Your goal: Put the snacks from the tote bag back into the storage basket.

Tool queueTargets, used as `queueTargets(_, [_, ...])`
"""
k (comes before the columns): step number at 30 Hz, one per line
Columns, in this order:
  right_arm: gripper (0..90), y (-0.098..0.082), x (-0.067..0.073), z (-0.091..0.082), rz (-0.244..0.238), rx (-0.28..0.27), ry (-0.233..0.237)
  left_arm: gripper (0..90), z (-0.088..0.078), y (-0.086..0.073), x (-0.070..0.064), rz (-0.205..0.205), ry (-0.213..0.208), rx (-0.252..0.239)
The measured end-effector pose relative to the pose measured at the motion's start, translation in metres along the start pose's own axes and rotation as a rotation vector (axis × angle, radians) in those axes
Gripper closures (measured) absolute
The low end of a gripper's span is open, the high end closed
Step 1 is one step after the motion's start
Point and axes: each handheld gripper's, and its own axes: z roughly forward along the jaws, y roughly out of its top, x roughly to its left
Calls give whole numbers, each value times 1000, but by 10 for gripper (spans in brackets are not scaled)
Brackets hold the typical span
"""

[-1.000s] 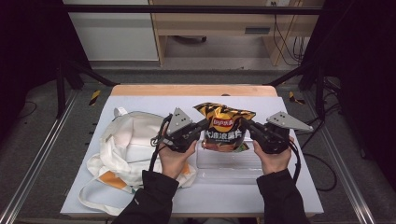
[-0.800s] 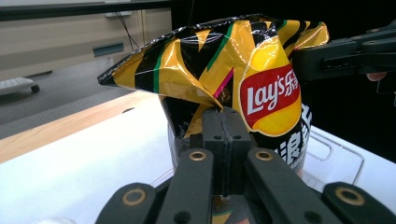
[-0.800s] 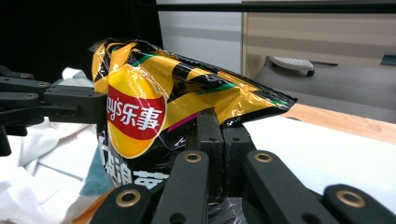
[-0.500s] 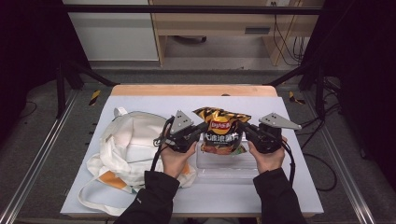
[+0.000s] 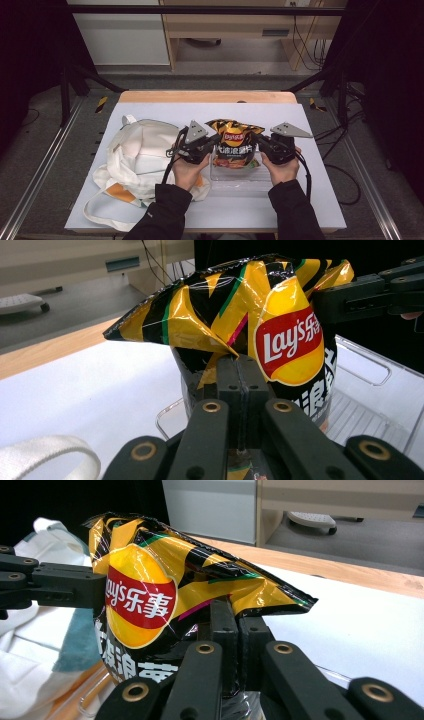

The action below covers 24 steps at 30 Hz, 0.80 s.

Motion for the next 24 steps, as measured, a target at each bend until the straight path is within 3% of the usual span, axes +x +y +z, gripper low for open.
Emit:
queueTargets(10, [868, -4, -2, 8, 1, 24, -21, 899, 6, -3, 2, -20, -6, 13])
queueTargets(24, [764, -7, -4, 18, -24, 1, -66, 892, 13, -4, 5, -31, 21, -6])
